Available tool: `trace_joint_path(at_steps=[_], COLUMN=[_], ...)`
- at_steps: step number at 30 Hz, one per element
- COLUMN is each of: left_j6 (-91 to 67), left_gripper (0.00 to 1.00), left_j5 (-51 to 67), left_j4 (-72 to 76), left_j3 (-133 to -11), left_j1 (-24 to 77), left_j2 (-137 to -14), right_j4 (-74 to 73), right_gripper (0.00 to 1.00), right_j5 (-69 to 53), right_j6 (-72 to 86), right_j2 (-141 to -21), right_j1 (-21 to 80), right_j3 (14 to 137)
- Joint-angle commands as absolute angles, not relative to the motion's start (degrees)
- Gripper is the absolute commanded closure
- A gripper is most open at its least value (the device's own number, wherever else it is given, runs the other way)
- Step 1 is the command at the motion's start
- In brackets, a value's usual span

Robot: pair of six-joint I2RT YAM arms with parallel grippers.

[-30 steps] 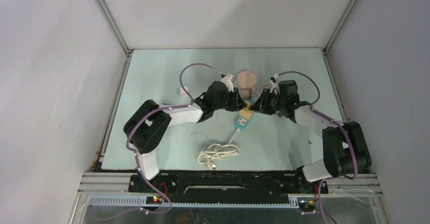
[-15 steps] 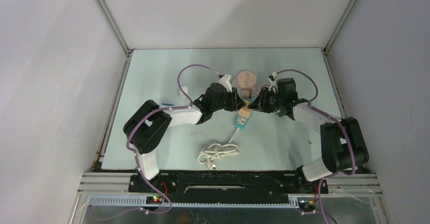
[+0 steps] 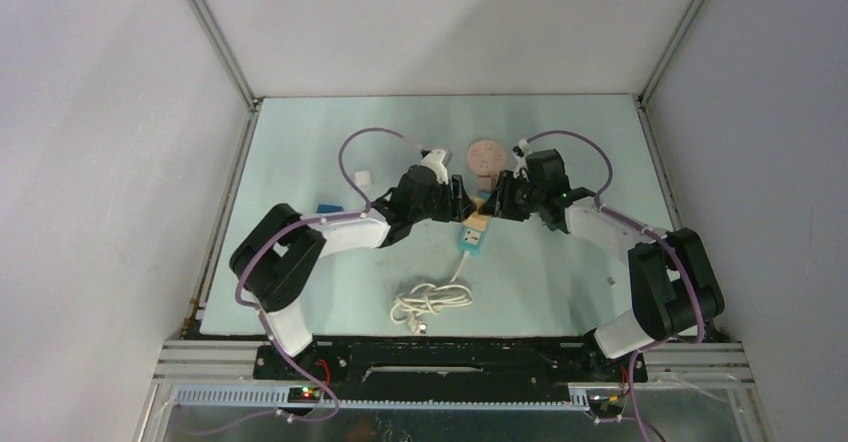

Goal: Insert the plug
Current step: Press the plug into the socket, then pick up the plug from the center of the board.

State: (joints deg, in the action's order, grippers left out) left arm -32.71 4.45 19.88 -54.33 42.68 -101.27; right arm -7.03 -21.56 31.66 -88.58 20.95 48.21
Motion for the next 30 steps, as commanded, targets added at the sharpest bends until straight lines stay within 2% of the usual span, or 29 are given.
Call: trace_joint_path(at_steps=[1,3,6,13,16,20,26,30], left_j6=[-27.80,-27.81,-27.47,-23.91,-22.64,-21.55,-21.52,-21.28], left_gripper=[0.31,0.23,0.17,0.11,0.10,0.09,0.06,0.02], left_j5=[3.65,3.30,2.43,0.48,0.60,0.75,3.39,5.26], left_j4=[-1.62,-3.48,-5.81,-10.37,-11.98,-12.80,-11.53,-8.27], left_j3=[-52.22,-53.53,-54.43,-53.33,-52.67,-51.14,-48.88,-47.56], left_j1=[42.64,42.14,40.52,36.49,34.69,33.65,33.18,32.71], left_j2=[-97.15,-93.06,-86.62,-72.89,-68.32,-64.02,-61.80,-62.49], right_j4=[-27.75,-28.16,-28.46,-28.10,-27.39,-28.71,-29.85,-29.44], right_gripper=[0.62,0.60,0.58,0.53,0.49,0.47,0.28,0.21], right_j5=[-11.84,-11.83,-11.77,-14.95,-17.81,-20.64,-23.21,-23.81], right_j6=[25.68,25.53,25.41,25.03,24.70,22.85,21.49,20.79], right_j2=[-95.47,-96.03,-96.58,-94.58,-93.44,-95.12,-88.02,-79.09], right_j1=[24.84,25.02,25.43,24.43,21.88,19.80,20.06,18.97], right_j3=[43.29,43.65,43.92,45.88,47.38,50.49,50.47,50.58])
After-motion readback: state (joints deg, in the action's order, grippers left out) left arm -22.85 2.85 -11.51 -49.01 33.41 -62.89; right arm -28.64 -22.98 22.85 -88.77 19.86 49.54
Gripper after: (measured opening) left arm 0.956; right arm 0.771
